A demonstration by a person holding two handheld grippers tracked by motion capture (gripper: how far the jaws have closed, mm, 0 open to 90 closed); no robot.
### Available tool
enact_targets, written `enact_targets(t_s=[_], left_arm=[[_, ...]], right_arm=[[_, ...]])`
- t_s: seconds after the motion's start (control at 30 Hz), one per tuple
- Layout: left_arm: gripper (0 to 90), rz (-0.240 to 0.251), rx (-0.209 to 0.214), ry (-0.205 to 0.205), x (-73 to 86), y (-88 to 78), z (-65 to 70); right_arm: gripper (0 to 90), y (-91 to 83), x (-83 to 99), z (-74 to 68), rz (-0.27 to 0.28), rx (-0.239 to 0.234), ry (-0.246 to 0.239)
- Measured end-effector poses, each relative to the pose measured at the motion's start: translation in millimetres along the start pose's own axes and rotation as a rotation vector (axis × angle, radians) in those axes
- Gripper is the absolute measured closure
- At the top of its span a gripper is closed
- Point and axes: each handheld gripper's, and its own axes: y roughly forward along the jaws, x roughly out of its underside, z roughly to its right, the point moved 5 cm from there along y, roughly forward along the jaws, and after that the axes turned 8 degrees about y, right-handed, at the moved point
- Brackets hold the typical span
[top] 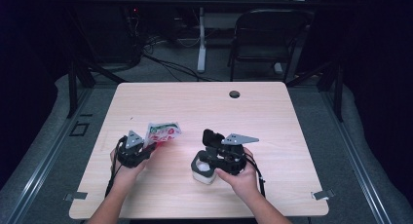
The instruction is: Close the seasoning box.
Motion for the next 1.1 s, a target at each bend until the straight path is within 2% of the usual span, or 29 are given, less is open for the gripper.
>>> enact_targets(t_s=[0.37,0.73,0.83,1.1], left_arm=[[74.5,-0.025,-0.077,-0.052,7.9,-3.8,-15.7],[74.4,-0.046,-0.131,-0.090,15.4,-5.7,-26.6],[74.4,-0.050,-0.145,-0.113,18.9,-5.1,-30.4],[74.3,-0.084,-0.179,-0.110,25.4,-3.3,-35.3]], right_arm=[[57.8,0.4,0.1,0.4,0.002,0.001,0.004],[57.8,0.4,0.6,1.7,-0.003,0.005,0.002],[57.8,0.3,0.6,2.0,-0.004,0.005,0.003],[57.8,0.9,0.8,2.0,0.000,0.005,0.007]])
